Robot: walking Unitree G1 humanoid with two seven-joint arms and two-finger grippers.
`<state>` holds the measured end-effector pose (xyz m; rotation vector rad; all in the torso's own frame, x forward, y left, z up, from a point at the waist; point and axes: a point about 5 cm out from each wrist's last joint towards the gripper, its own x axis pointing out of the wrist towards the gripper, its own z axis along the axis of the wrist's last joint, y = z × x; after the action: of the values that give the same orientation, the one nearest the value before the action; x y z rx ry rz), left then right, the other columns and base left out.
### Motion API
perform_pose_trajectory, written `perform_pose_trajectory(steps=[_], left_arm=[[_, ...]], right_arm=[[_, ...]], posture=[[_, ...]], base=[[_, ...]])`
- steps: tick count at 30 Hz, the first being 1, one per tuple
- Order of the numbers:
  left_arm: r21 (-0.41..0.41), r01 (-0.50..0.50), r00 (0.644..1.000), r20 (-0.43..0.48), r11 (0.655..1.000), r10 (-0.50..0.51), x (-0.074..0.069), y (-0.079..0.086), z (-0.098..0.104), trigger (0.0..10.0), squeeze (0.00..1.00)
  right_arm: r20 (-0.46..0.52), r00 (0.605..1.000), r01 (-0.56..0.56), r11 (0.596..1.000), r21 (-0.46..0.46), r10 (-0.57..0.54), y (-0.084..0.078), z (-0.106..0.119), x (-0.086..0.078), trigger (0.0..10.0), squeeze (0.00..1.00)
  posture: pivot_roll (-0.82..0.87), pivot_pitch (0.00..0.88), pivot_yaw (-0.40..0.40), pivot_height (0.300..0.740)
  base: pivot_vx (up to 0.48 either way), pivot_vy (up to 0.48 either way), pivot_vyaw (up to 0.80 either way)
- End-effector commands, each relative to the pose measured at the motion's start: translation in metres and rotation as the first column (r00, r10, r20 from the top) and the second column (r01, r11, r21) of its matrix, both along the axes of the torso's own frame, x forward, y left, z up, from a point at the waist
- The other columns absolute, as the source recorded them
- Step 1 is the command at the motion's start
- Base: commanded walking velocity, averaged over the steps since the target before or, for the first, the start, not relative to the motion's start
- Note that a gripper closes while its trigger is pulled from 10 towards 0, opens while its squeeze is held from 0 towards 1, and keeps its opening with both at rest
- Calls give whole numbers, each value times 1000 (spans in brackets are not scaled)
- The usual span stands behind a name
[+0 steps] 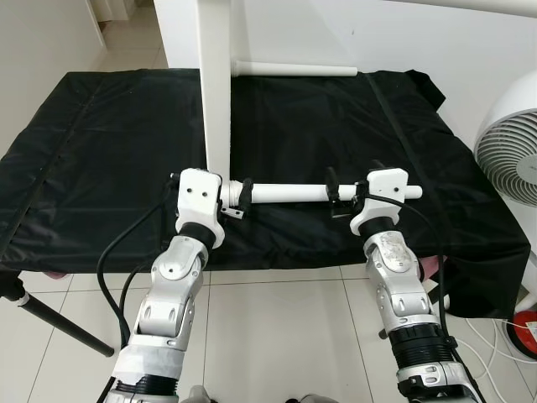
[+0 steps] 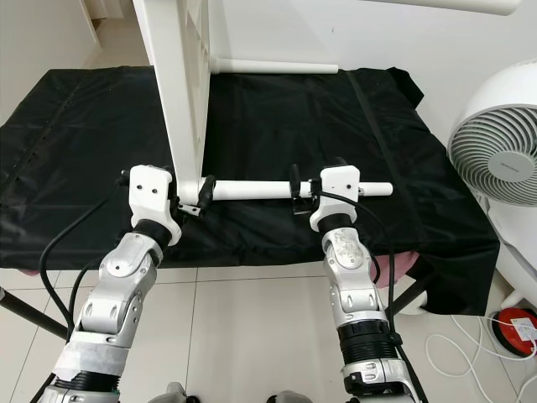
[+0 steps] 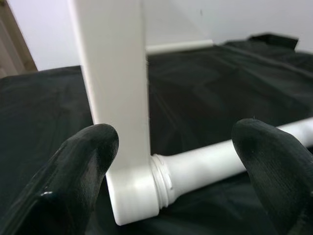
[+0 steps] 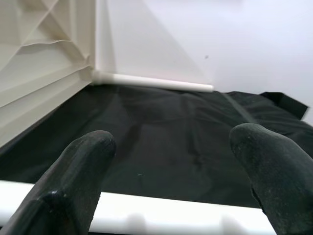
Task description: Building children table
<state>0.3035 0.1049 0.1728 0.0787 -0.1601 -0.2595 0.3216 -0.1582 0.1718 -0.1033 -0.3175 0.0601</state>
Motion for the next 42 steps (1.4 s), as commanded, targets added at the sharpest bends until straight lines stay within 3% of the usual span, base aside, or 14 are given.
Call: perform_pose_trajectory(steps=[1,3,4,7,13,16,17,19,20,26,29,34,42], left_arm=[[-6,-137,990,-44,991,137,5,7,-5,10000,1000],[-6,-140,989,-49,990,139,5,7,-5,10000,1000],[9,-141,989,-52,990,141,8,4,-4,10000,0],[15,-155,986,-67,988,156,12,0,-2,10000,0],[7,-81,996,-35,997,81,12,-10,5,10000,0],[-2,-19,999,28,1000,19,2,-11,12,10000,0],[1,42,997,67,999,-42,-9,-12,13,10000,0],[4,63,995,72,998,-63,-13,-13,11,10000,0],[-30,96,991,94,995,-93,-25,-11,7,10000,0],[-74,95,993,81,993,-89,-41,-2,-7,10000,0],[-130,41,998,54,991,-34,-48,13,-19,10000,0],[-136,3,1000,31,991,2,-54,30,-27,10000,0],[-137,15,999,41,990,-9,-59,31,-26,10000,0]], right_arm=[[8,1000,17,1000,19,-17,-4,1,-2,10000,0],[8,1000,19,1000,20,-19,-5,1,-2,10000,0],[11,1000,16,1000,24,-16,-6,2,-3,10000,0],[21,1000,-3,999,35,2,-6,4,-4,10000,0],[36,997,-67,997,29,66,-3,8,-6,10000,0],[29,993,-118,993,14,117,1,6,-11,10000,0],[17,989,-146,989,-2,146,3,1,-15,10000,0],[12,989,-148,989,-5,148,4,0,-16,10000,0],[2,989,-150,989,-8,150,5,-5,-22,10000,0],[-4,989,-147,989,-11,147,6,-13,-30,10000,0],[-21,991,-133,991,-11,132,3,-24,-39,10000,0],[-42,989,-139,990,5,139,-1,-32,-45,10000,0],[-44,989,-141,990,3,141,-4,-32,-44,10000,0]], posture=[[-102,73,36,740],[-102,73,36,740],[-99,70,34,740],[-103,65,35,740],[-111,57,38,740],[-109,46,33,740],[-109,46,33,740],[-109,46,33,740],[-101,39,29,740],[-89,34,26,740],[-79,34,23,740],[-64,44,17,740],[-54,48,14,740]], base=[[0,0,0],[0,0,0],[0,0,0],[0,0,0],[0,0,0],[0,0,0],[0,0,0],[0,0,0],[0,0,0],[0,0,0],[0,0,0],[0,0,0],[0,0,0]])
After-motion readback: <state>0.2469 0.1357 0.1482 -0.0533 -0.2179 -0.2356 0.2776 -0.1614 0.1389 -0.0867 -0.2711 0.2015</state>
